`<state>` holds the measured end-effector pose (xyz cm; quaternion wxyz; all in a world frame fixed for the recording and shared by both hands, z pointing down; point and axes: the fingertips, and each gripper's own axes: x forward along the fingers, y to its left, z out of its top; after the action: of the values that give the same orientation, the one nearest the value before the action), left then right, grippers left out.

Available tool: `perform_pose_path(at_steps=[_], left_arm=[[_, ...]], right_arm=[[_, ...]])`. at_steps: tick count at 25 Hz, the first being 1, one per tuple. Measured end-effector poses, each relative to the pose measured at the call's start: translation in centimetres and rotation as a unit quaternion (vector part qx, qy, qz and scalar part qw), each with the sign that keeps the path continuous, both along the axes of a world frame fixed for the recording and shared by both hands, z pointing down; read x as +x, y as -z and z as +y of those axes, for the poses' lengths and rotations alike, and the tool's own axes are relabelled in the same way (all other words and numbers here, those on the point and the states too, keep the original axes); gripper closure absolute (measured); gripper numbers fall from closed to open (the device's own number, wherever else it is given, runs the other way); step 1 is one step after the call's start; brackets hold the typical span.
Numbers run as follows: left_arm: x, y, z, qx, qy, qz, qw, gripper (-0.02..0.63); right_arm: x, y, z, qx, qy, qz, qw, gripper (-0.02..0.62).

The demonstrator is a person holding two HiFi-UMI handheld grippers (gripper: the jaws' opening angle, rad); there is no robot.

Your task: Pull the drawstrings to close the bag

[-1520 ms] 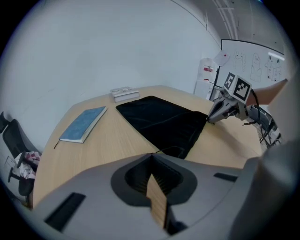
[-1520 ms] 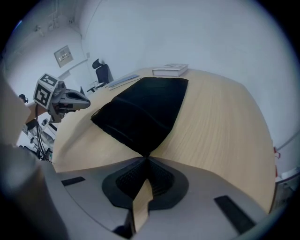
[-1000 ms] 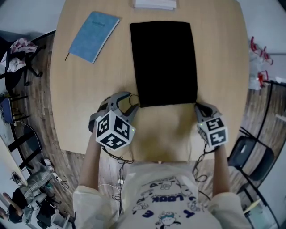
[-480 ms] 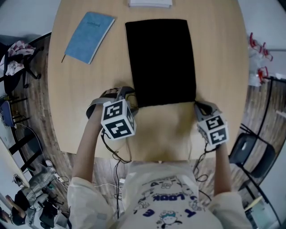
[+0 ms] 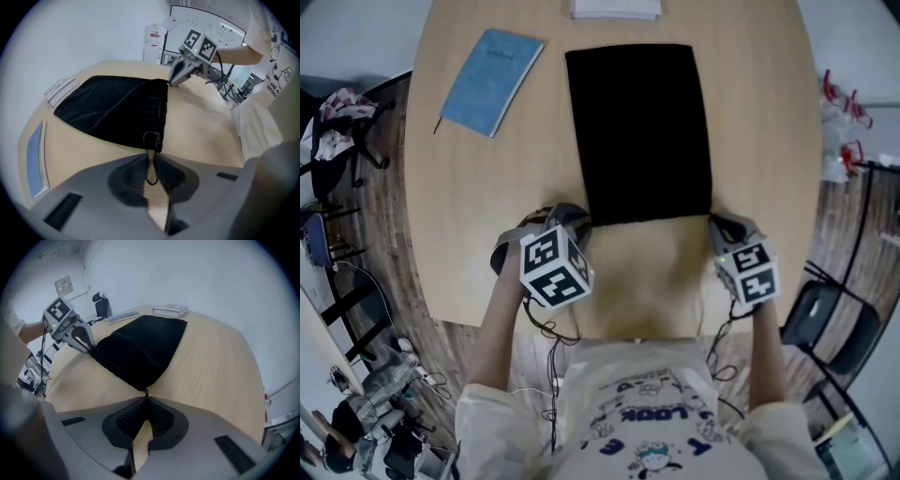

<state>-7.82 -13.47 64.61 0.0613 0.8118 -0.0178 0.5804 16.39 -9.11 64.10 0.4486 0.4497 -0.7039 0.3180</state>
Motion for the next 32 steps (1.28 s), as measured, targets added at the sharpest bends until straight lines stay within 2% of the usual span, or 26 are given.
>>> perform_pose_path(at_steps=[1, 7, 10, 12, 14, 19, 25, 28, 32], left_arm=[[-0.1, 0.0, 0.0, 0.005, 0.011, -0.001, 0.9999, 0.600], [-0.7, 0.1, 0.0, 0.021, 0.105, 0.006, 0.9942, 0.601], [-1.0, 1.1, -0.2, 0.027, 0.164, 0.022, 0.9859, 0.601], [-1.3, 1.9, -0.7, 0.040, 0.209, 0.029, 0.9766, 0.601], [-1.9, 2.8, -1.2, 0.056, 0.261, 0.034, 0.9631, 0.601], [-2.9, 5.6, -2.2, 0.067, 0.375, 0.058, 0.9228, 0.601], [-3.7, 10.0, -2.8, 0.116, 0.441, 0.080, 0.8864, 0.601], [-3.7, 11.9, -3.0, 0.126, 0.482, 0.102, 0.8613, 0.601], [-4.3, 14.7, -4.2, 0.138, 0.533, 0.130, 0.8248, 0.601]], right_arm=[[-0.1, 0.1, 0.0, 0.001, -0.002, 0.002, 1.000, 0.594], [-0.2, 0.2, 0.0, 0.010, -0.016, 0.018, 1.000, 0.594], [0.1, 1.0, -0.1, 0.025, -0.036, 0.022, 0.999, 0.594], [0.4, 1.8, -0.3, 0.038, -0.049, 0.027, 0.998, 0.594], [0.4, 2.9, -0.6, 0.055, -0.061, 0.030, 0.996, 0.594], [0.4, 6.4, -1.8, 0.106, -0.079, 0.036, 0.991, 0.594], [0.8, 10.7, -2.9, 0.157, -0.104, 0.033, 0.982, 0.594], [1.4, 12.7, -3.6, 0.180, -0.144, 0.032, 0.972, 0.594], [2.1, 15.7, -5.0, 0.215, -0.204, 0.033, 0.954, 0.594]])
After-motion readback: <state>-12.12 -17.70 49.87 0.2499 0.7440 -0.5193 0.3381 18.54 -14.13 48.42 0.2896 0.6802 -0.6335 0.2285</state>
